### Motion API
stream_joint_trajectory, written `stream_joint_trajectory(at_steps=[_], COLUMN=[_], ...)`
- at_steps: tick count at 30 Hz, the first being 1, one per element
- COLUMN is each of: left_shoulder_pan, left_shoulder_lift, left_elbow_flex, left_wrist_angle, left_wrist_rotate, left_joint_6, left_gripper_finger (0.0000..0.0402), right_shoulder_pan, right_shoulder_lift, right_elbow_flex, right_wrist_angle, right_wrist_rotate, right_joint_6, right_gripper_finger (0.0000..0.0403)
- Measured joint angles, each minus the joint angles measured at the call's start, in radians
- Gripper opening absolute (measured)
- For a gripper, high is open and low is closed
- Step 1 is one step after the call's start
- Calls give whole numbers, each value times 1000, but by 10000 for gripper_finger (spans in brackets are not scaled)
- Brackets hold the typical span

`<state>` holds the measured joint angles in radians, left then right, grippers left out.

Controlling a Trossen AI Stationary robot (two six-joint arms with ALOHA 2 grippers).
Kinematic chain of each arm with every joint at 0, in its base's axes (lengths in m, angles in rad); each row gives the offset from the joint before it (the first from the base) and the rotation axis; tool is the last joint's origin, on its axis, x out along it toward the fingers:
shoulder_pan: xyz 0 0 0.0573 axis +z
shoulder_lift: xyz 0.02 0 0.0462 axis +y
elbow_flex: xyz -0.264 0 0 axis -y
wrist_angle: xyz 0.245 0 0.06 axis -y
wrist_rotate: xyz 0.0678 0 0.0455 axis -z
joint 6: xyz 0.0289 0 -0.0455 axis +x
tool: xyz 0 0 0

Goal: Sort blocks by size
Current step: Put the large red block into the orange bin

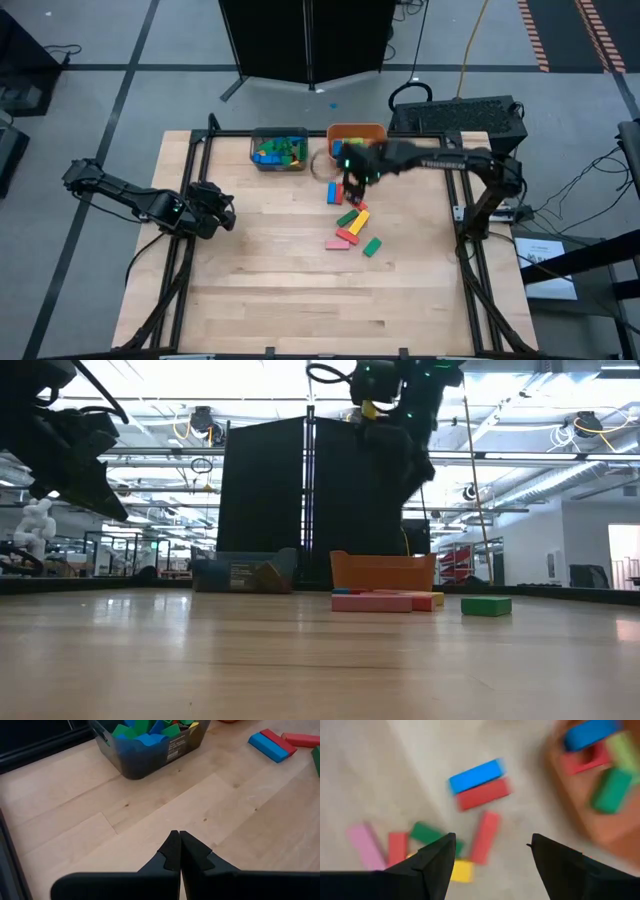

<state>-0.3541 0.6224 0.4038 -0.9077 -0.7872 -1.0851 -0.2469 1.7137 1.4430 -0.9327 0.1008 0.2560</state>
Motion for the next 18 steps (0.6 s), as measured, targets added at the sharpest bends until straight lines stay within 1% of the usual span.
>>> stream_joint_trajectory(at_steps=[2,4,9,11,15,18], left_shoulder_pan=[0,0,0,0,0,0], left_shoulder_lift=[0,1,2,2,2,2], left_elbow_flex=[0,0,0,0,0,0], left_wrist_angle=[0,2,3,1,1,1], left_wrist_rotate=[-1,-1,-2,-2,-2,-2], left_joint_6=[2,18,26,26,26,22], left_gripper_finger=[0,0,0,0,0,0], right_shoulder_pan=[40,55,20,3,-17,-13], right_shoulder_lift=[-1,6,14,14,14,17], right_elbow_flex=[-70,-149,-313,-353,-407,-435], right_wrist_angle=[50,109,305,378,470,488], right_wrist_rotate=[0,-6,4,-6,-61,-74], right_joint_6=[37,71,148,160,190,205], right_gripper_finger=[251,251,251,251,251,251])
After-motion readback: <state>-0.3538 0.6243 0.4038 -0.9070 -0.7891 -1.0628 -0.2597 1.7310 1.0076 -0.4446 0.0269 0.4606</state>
